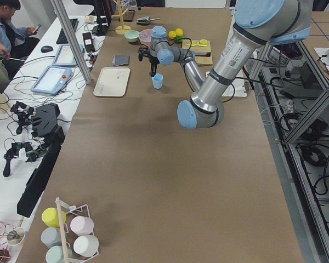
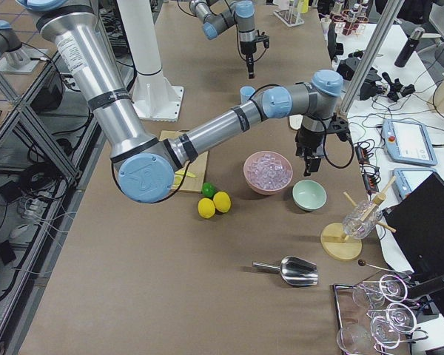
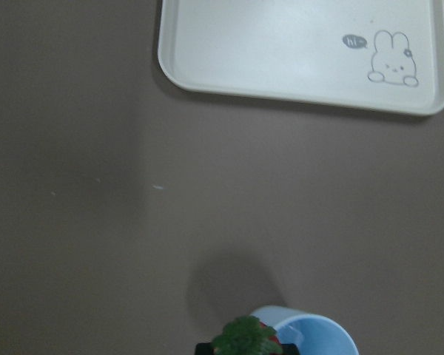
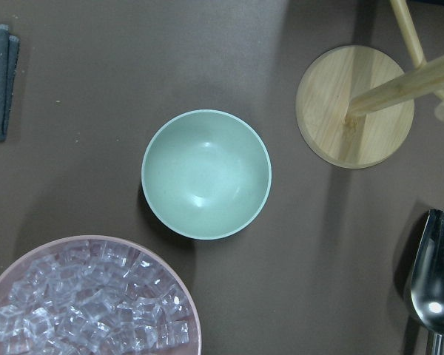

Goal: Put ice and strawberries in cup
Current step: 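Lift the strawberry and carry it over the blue cup with the left gripper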

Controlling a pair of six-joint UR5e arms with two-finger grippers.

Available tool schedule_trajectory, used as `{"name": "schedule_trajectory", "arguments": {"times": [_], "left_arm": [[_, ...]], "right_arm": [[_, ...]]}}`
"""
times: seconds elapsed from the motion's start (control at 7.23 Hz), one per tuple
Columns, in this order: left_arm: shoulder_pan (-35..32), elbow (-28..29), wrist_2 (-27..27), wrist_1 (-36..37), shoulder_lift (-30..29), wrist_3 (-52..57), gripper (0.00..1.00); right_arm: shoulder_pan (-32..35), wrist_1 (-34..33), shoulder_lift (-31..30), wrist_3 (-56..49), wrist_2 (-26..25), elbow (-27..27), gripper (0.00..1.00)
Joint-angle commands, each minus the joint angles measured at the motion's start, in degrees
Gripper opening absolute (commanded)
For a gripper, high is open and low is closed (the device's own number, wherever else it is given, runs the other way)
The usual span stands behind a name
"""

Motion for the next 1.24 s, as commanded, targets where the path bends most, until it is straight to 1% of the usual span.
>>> {"name": "schedule_trajectory", "arguments": {"times": [0.0, 0.28, 0.69, 0.83, 1.11], "left_arm": [[6.68, 0.07, 5.41, -0.33, -0.67, -3.95, 0.00], [7.23, 0.43, 6.66, -0.34, -0.58, -3.62, 0.00], [2.50, 0.69, 6.04, -0.16, -0.67, -0.37, 0.00], [2.40, 1.91, 6.22, -0.68, -0.67, -0.45, 0.00], [2.57, 2.53, 6.22, -0.69, -0.76, -0.89, 0.00]], "right_arm": [[0.16, 0.03, 0.38, -0.10, -0.25, 0.03, 0.99], [0.33, -0.06, 0.65, -0.10, -0.16, 0.21, 0.99], [0.77, -0.15, 0.38, -0.10, -0.07, 0.91, 0.99], [0.86, -0.14, 0.30, -0.10, 0.10, 1.00, 0.99], [-0.10, -0.06, 0.82, 0.34, 0.37, 0.74, 0.99]]}}
